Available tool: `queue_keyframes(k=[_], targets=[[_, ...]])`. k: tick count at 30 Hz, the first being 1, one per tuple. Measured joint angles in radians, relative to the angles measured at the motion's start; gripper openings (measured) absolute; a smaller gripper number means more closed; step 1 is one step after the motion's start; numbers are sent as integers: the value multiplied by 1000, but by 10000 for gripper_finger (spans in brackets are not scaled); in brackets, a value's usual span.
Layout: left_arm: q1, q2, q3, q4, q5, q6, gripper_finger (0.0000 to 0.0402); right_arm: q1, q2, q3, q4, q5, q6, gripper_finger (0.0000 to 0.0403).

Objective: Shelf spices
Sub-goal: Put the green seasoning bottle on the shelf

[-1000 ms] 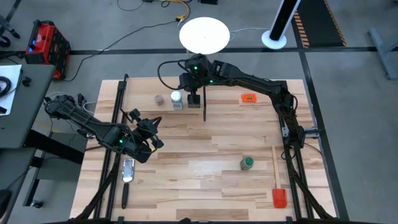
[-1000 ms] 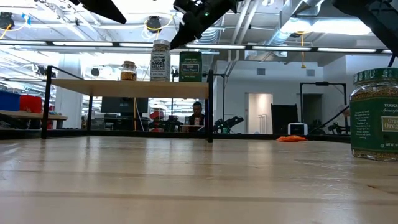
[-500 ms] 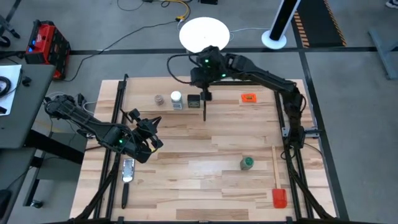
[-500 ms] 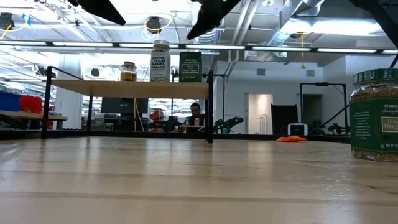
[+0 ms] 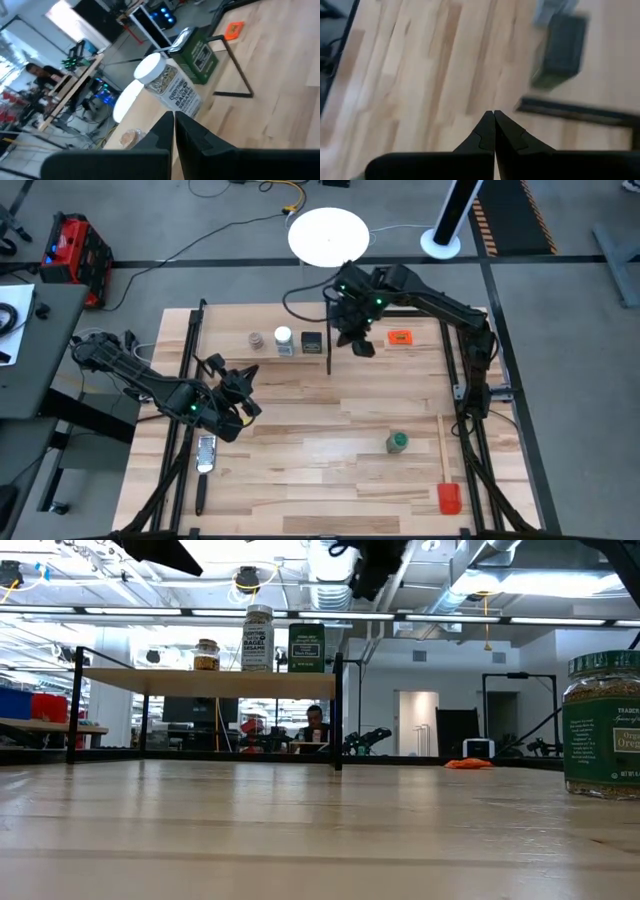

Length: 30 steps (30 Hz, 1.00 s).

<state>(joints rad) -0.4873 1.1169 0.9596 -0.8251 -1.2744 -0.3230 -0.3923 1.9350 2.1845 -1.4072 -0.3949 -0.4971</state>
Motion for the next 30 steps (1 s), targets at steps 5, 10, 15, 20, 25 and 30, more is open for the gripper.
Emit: queue_keyframes(k=[5,10,15,20,25,30], targets=[[19,-58,0,157,152,139,1,30,-15,-19,-90,-52,3,2],[41,-126,0,349,334,328,1,65,-147,-173,-49,-61,35,2],[76,-187,0,438,451,464,1,84,-399,-472,157,-53,104,2],[147,-235,0,413,461,479,0,93,-707,-827,542,61,214,2],[264,-263,0,372,508,480,0,126,-911,-1110,922,246,319,3],[439,-267,0,248,546,424,0,147,-965,-1214,1063,266,358,6]])
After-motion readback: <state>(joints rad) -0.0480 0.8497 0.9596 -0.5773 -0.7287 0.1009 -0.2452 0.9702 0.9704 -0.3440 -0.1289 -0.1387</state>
